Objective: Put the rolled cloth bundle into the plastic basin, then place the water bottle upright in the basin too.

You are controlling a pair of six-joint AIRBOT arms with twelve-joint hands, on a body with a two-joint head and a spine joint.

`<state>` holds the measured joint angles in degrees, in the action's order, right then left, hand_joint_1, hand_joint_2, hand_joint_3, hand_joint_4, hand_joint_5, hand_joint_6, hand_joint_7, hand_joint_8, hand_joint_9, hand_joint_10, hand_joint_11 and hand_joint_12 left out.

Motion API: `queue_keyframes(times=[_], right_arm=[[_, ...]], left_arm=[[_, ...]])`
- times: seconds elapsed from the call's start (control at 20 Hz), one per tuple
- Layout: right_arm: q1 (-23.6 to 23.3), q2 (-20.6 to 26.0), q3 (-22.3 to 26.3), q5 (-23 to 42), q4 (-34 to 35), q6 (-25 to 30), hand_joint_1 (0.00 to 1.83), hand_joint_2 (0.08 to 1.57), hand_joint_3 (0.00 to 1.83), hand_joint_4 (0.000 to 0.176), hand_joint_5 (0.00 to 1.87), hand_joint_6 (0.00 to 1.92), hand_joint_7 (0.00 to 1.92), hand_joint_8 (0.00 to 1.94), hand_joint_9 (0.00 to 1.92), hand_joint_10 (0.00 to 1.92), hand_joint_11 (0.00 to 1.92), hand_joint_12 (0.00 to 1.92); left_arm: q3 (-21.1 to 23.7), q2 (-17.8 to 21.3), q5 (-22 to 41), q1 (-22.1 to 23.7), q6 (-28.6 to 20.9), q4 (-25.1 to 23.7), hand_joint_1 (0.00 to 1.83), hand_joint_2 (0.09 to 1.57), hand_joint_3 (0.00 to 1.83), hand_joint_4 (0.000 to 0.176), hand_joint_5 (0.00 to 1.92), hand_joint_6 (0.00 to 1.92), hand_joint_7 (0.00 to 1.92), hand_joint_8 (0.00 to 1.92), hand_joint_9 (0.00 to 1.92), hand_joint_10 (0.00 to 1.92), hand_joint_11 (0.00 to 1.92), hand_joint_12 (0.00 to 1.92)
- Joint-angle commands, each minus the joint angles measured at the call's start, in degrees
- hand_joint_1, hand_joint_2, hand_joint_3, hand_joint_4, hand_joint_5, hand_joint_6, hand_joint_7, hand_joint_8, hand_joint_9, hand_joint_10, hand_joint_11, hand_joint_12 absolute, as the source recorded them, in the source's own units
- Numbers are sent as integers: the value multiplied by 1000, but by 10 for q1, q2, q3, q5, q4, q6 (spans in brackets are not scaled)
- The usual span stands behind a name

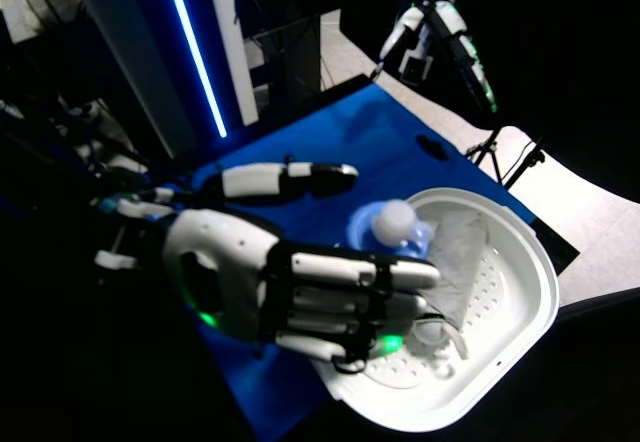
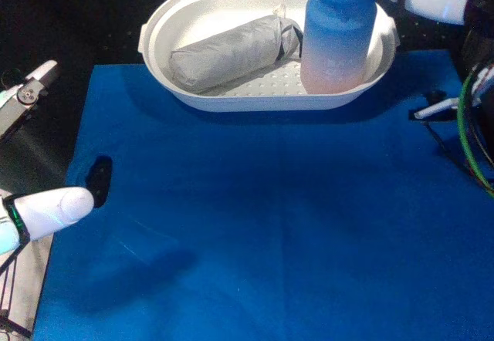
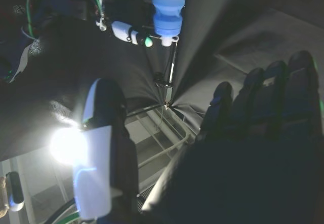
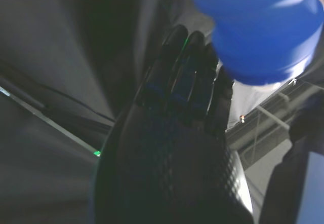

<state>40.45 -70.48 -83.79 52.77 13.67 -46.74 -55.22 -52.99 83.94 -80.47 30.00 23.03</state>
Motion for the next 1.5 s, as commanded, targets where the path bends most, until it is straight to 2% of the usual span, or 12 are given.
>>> queue_keyframes(times=[0.0, 0.2, 0.3, 0.55, 0.6, 0.65, 0.85, 0.95, 1.0, 1.1, 1.25, 1.45], right_arm=[[1, 10, 6, 81, 0, 6, 500, 1105, 0, 127, 239, 0, 341, 1, 305, 1, 0, 640], [24, 68, 62, 110, -24, 6, 441, 1035, 0, 121, 181, 0, 283, 0, 251, 0, 0, 680], [38, 97, 89, 120, -38, 6, 397, 1027, 0, 159, 175, 0, 270, 0, 233, 0, 0, 618], [120, 186, 184, 204, -29, -45, 565, 1059, 3, 133, 96, 1, 192, 1, 122, 2, 0, 160], [137, 199, 203, 221, -22, -59, 573, 1066, 4, 143, 106, 4, 190, 1, 121, 3, 0, 142], [171, 217, 229, 256, -12, -66, 587, 1062, 0, 170, 117, 2, 209, 6, 147, 12, 10, 82], [273, 245, 291, 364, 39, -96, 623, 1047, 2, 152, 98, 0, 205, 0, 155, 0, 0, 119], [344, 259, 325, 422, 78, -103, 600, 1034, 0, 174, 75, 5, 195, 10, 151, 12, 29, 51], [380, 263, 341, 448, 102, -103, 583, 1037, 1, 151, 81, 5, 191, 4, 150, 8, 46, 61], [444, 268, 368, 481, 144, -102, 572, 1042, 3, 170, 93, 7, 165, 0, 130, 0, 34, 59], [457, 267, 375, 481, 148, -102, 571, 1051, 5, 148, 90, 1, 161, 1, 140, 3, 29, 59], [457, 266, 375, 481, 149, -102, 560, 1072, 7, 148, 60, 0, 159, 1, 131, 0, 19, 57]], left_arm=[[-2, 2, 76, 1, -6, -1, 541, 892, 3, 176, 0, 0, 0, 0, 0, 0, 0, 0], [0, 8, 84, 1, -6, 1, 546, 888, 0, 176, 0, 0, 0, 0, 0, 0, 0, 0], [2, 11, 91, -3, -6, 4, 574, 902, 5, 176, 0, 0, 0, 0, 0, 0, 0, 0], [6, 24, 108, -8, -3, 12, 660, 902, 4, 176, 0, 0, 0, 0, 0, 0, 0, 0], [7, 27, 115, -11, -2, 16, 659, 901, 3, 176, 0, 0, 0, 0, 0, 0, 0, 0], [10, 32, 127, -20, -2, 25, 640, 914, 6, 176, 0, 0, 0, 0, 0, 0, 0, 0], [28, 52, 152, -46, 7, 44, 575, 902, 0, 176, 0, 0, 0, 0, 0, 0, 0, 0], [32, 58, 152, -48, 11, 38, 533, 899, 0, 176, 0, 0, 0, 0, 0, 0, 0, 0], [33, 59, 152, -48, 12, 36, 505, 879, 0, 176, 0, 0, 0, 0, 0, 0, 0, 0], [40, 63, 152, -48, 19, 35, 463, 885, 0, 176, 0, 0, 0, 0, 0, 0, 0, 0], [44, 63, 152, -51, 23, 37, 408, 903, 7, 176, 0, 0, 0, 0, 0, 0, 0, 0], [43, 63, 152, -51, 23, 38, 328, 957, 17, 176, 0, 0, 0, 0, 10, 1, 0, 0]])
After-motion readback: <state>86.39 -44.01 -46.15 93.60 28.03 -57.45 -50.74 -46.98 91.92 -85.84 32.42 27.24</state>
